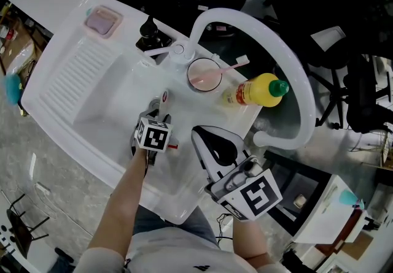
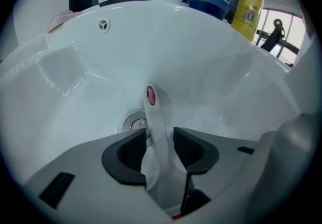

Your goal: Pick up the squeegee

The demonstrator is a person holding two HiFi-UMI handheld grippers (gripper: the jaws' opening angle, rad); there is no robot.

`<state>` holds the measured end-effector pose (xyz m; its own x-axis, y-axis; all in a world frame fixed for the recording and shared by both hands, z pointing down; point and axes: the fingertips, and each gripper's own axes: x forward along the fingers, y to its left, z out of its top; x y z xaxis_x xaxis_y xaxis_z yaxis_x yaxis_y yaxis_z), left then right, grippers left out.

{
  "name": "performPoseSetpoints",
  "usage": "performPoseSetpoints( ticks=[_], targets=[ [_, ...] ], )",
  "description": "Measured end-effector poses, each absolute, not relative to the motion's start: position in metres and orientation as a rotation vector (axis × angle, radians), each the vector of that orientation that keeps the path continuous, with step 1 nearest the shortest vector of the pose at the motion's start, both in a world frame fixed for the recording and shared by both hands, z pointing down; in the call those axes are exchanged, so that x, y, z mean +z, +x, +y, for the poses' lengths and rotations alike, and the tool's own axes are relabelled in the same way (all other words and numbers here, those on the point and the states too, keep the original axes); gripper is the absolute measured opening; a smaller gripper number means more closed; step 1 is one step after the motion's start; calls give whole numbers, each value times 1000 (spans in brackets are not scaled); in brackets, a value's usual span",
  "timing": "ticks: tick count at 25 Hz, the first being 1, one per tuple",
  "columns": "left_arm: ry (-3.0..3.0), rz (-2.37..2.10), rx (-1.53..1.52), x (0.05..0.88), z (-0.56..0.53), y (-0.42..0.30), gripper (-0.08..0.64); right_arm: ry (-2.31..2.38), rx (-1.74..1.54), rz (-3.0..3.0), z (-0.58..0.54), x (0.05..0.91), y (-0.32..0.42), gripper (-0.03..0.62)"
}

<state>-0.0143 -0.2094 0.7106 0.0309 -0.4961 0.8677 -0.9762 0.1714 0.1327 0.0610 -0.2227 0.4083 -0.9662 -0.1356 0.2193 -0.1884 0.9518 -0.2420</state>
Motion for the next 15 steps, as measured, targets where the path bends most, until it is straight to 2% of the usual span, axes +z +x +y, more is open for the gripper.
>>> performPoseSetpoints(
  ticks=[6, 9, 15],
  targets=[
    [1418, -1569, 588, 712, -208, -14, 172, 233, 386, -2904, -221, 409, 60, 9],
    [1436, -1551, 577, 713, -211, -9, 112, 230, 380, -2903, -220, 409, 59, 9],
    [1434, -1522, 620, 711, -207, -8, 101, 233, 376, -2908, -218, 406, 60, 9]
  ],
)
